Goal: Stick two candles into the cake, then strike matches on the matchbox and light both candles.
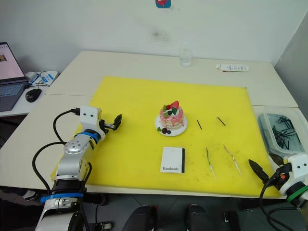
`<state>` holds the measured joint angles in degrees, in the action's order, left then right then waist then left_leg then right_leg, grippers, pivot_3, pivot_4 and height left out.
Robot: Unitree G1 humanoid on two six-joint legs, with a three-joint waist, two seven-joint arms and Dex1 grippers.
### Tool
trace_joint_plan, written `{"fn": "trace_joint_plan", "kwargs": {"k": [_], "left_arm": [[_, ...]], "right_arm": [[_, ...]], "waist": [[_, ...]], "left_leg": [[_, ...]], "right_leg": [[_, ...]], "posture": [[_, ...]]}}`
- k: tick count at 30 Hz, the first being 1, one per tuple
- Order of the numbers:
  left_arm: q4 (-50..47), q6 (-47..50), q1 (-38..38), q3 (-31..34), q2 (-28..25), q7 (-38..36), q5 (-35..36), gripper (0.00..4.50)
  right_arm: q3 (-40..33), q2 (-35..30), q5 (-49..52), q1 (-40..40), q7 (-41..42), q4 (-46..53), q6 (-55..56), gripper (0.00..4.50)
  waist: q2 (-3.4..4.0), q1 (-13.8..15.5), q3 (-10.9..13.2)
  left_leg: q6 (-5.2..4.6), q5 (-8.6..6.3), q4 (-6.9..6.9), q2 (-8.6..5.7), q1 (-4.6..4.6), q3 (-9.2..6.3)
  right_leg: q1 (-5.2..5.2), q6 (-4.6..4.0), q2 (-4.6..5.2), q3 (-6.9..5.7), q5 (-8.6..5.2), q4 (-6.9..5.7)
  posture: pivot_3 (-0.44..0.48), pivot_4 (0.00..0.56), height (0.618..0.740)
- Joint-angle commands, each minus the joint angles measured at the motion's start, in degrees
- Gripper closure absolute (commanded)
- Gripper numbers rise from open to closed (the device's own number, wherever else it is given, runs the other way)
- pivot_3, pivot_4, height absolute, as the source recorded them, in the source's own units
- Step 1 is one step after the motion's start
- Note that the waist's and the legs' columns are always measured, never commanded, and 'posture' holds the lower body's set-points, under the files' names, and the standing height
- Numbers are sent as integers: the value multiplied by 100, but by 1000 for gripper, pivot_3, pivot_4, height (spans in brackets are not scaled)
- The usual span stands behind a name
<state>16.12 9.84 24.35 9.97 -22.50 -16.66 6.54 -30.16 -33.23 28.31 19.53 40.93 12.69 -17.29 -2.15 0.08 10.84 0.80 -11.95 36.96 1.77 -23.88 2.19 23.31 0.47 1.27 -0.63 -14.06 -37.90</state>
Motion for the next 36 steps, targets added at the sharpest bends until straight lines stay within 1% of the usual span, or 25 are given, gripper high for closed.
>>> {"fn": "trace_joint_plan", "kwargs": {"k": [1, 4, 13, 17, 20, 21, 23, 25, 26, 29, 30, 31, 33, 36], "left_arm": [[-27, -93, 70, 120, 21, 1, 125, 0], [17, -163, 110, 192, 61, -15, 200, 0], [-131, -137, -17, 131, 66, -148, 221, 0], [-163, -175, -77, 38, 0, -315, 156, 0], [-360, -123, -116, 78, -5, -625, 393, 0], [-497, -55, -160, 94, -14, -766, 512, 0], [-1132, 271, -421, 37, -144, -1403, 984, 0], [-1894, 596, -755, -163, -387, -2118, 1408, 0], [-2116, 698, -848, -226, -470, -2290, 1512, 0], [-3305, 1109, -1271, -790, -1159, -3304, 1837, 0], [-3563, 1203, -1346, -935, -1344, -3540, 1912, 0], [-3783, 1315, -1373, -1063, -1473, -3722, 2023, 0], [-4087, 1494, -1368, -1265, -1637, -3995, 2213, 0], [-4342, 1560, -1291, -1663, -1848, -4353, 2160, 0]], "right_arm": [[-85, -49, 50, -30, -5, 85, 49, 22], [-54, -59, 35, -44, 1, 136, 33, 22], [26, -158, -63, 113, 126, 384, 89, 22], [-24, -184, 4, 429, 225, 613, 22, 22], [-91, -203, 120, 758, 349, 892, -58, 22], [-103, -208, 150, 859, 401, 970, -73, 22], [-117, -189, 224, 1068, 488, 1154, -114, 22], [-86, -158, 261, 1202, 519, 1291, -152, 22], [-77, -157, 276, 1233, 520, 1322, -161, 22], [172, -80, 202, 1416, 537, 1522, -127, 22], [239, -46, 181, 1435, 515, 1558, -121, 22], [308, -1, 173, 1402, 470, 1554, -125, 22], [425, 64, 117, 1302, 380, 1513, -114, 22], [599, 118, 45, 1199, 310, 1472, -92, 22]], "waist": [[0, 0, 0], [0, 0, 0], [0, -1, 0], [1, 0, -1], [1, 0, -1], [1, 0, -1], [1, -3, -1], [2, -21, -2], [4, -21, -3], [14, -18, -9], [18, -17, -12], [30, -14, -19], [52, -12, -32], [68, -12, -41]], "left_leg": [[0, 0, 0, 0, 0, 0], [0, 0, 0, 1, 1, -1], [0, 0, 0, 0, 1, -1], [0, 0, 0, 1, 1, -2], [0, 0, 0, 2, 1, -2], [0, 0, 0, 2, 1, -3], [0, 0, 0, 2, 1, -1], [1, -1, -1, 4, 1, 1], [2, -1, -1, 7, 1, 2], [2, -1, -2, 11, 4, -1], [2, -1, -3, 10, 5, -2], [2, -1, -2, 11, 6, -3], [2, -1, -1, 9, 7, -3], [1, -1, 1, 4, 8, -2]], "right_leg": [[0, 0, 0, 0, 0, 0], [0, 0, 0, -1, 0, -1], [0, 0, -1, 0, 0, -2], [0, 0, -1, -1, 0, -2], [0, 0, 0, -2, 0, -2], [0, 0, 0, -2, 0, -2], [0, 0, 1, -1, 0, -1], [1, -4, 3, 1, -2, 0], [1, -9, 2, 1, -5, 0], [1, -21, 2, -1, -12, -5], [0, -35, 2, -2, -20, -4], [0, -54, 2, -2, -31, -5], [-2, -56, 3, -2, -32, -5], [-3, -56, 5, 1, -33, -4]], "posture": [[0, 150, 740], [0, 150, 740], [0, 150, 740], [0, 150, 740], [0, 150, 740], [0, 150, 740], [0, 150, 740], [0, 150, 740], [0, 150, 740], [0, 150, 740], [0, 150, 740], [0, 150, 740], [0, 150, 740], [0, 150, 740]]}}
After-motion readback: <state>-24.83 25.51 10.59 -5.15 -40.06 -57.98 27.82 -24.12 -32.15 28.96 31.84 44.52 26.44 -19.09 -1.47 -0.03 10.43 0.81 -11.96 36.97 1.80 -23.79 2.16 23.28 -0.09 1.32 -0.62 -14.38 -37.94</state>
